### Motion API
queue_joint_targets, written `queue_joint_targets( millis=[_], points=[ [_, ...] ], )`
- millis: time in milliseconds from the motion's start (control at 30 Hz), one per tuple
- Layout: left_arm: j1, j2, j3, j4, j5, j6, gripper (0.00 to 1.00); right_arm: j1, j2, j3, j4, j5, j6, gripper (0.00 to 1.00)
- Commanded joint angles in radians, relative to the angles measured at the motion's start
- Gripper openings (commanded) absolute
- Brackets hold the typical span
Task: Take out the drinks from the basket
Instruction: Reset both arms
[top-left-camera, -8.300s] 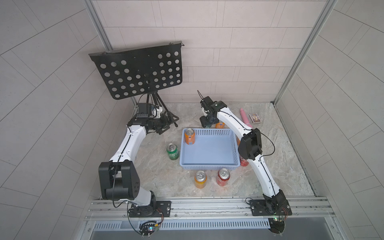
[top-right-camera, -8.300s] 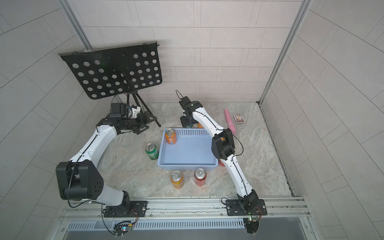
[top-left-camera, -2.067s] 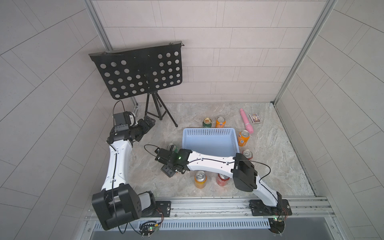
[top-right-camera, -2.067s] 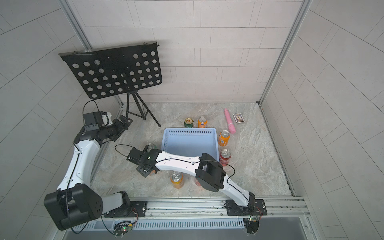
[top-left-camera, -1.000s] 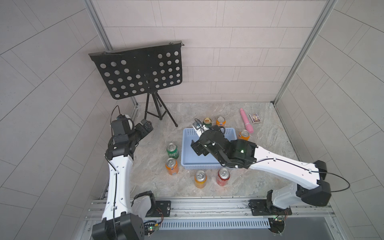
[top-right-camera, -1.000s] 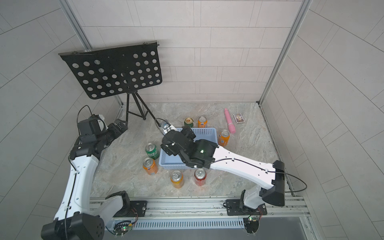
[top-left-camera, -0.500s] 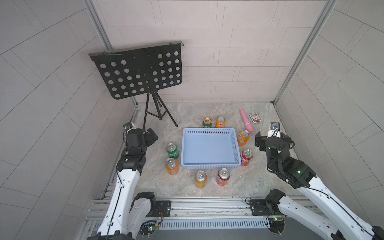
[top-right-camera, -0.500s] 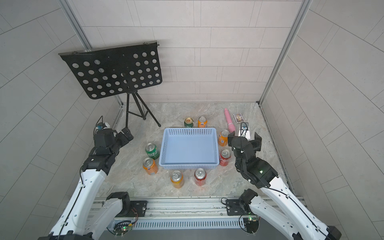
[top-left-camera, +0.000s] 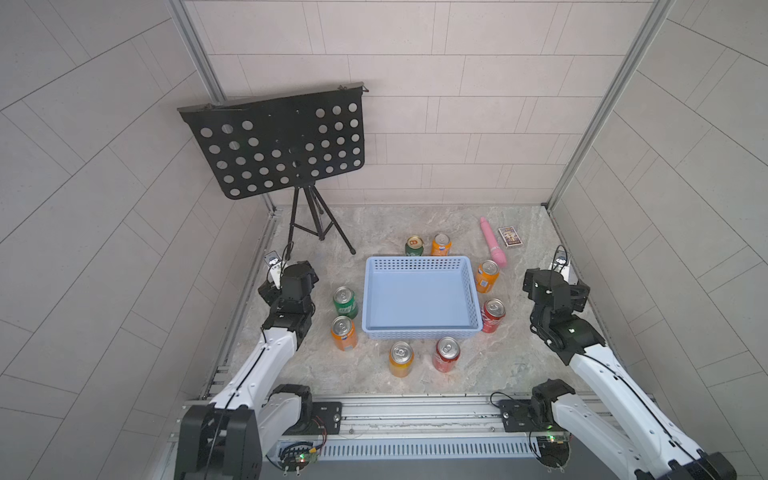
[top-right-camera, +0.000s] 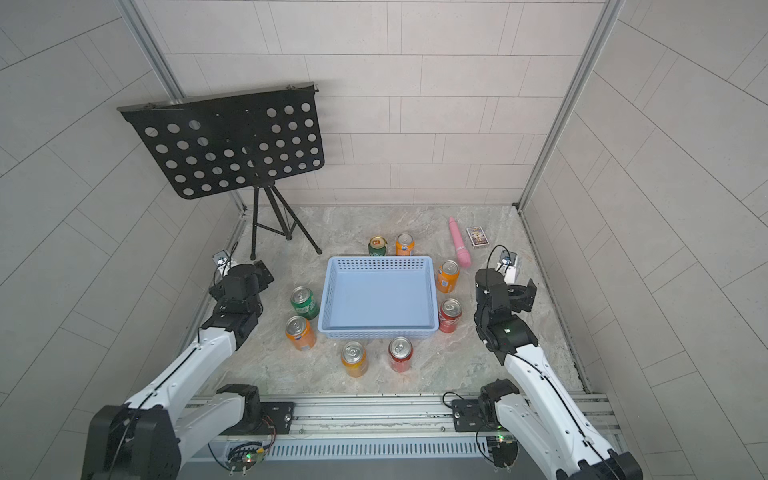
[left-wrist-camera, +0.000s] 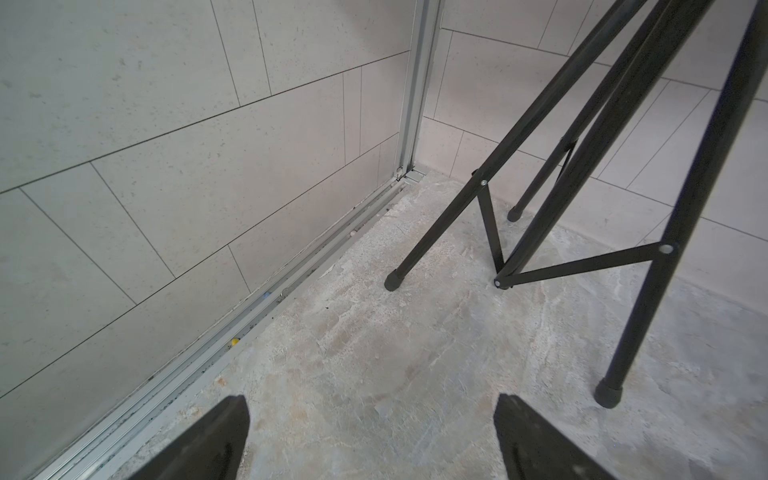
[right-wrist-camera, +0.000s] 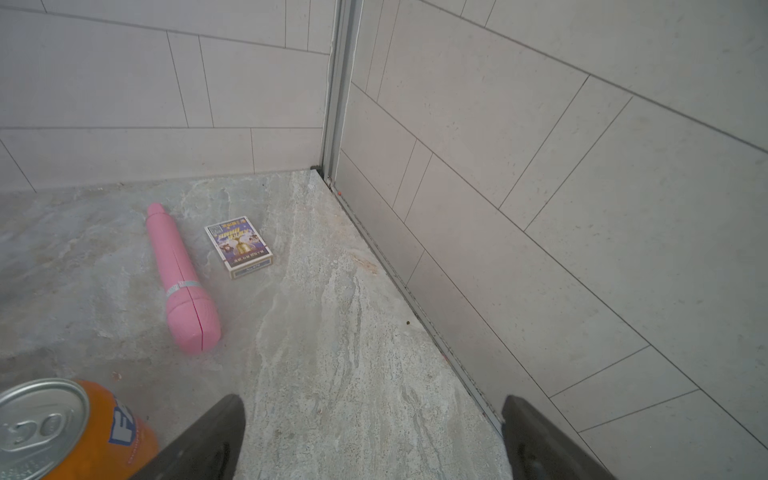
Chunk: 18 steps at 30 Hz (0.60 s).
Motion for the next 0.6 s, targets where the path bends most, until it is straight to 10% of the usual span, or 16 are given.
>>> queue_joint_targets(
  millis=[0, 567],
  points=[
    [0.000, 0.059, -0.018, 0.137, -0.075, 0.056, 1.00, -0.011, 0.034, -0.024, 0.113, -0.014, -0.043, 1.00],
    [0.046, 0.165, -0.097, 0.318, 0.025, 0.112, 1.00, -0.069, 0.079, -0.231, 0.509, -0.139, -0.136, 1.00]
  ],
)
